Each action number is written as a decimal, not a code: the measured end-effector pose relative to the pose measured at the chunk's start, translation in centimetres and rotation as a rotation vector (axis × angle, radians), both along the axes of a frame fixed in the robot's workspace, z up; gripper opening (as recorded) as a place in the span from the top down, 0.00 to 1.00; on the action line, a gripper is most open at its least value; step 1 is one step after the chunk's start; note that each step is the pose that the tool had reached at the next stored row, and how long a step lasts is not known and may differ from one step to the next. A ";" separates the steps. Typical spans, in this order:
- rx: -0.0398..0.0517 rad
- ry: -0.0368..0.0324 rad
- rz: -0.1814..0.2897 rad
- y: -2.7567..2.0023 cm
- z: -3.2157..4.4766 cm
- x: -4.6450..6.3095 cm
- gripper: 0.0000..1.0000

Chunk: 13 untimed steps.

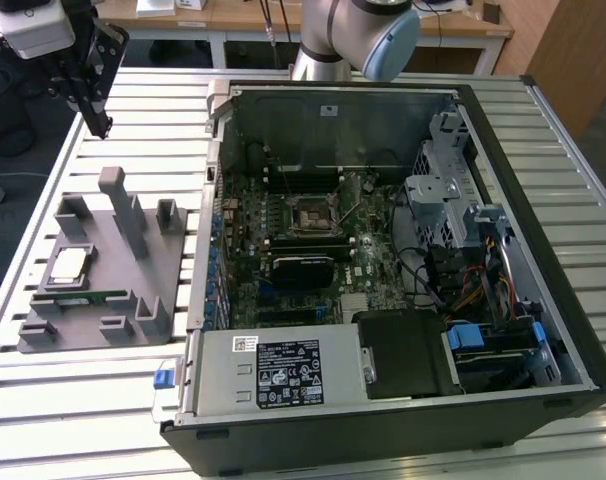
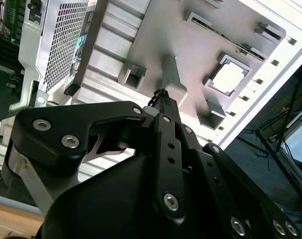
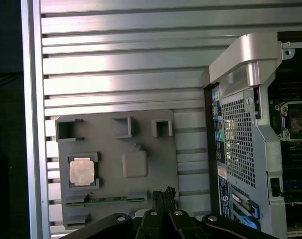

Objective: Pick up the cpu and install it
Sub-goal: 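Reach for the cpu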

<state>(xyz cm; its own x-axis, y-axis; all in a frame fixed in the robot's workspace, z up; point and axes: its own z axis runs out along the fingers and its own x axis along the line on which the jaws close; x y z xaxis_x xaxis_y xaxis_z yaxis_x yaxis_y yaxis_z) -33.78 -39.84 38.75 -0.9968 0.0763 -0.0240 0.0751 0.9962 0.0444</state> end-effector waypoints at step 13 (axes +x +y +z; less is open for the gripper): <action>-0.0001 0.0000 0.000 0.00 -0.09 -2.3 0.89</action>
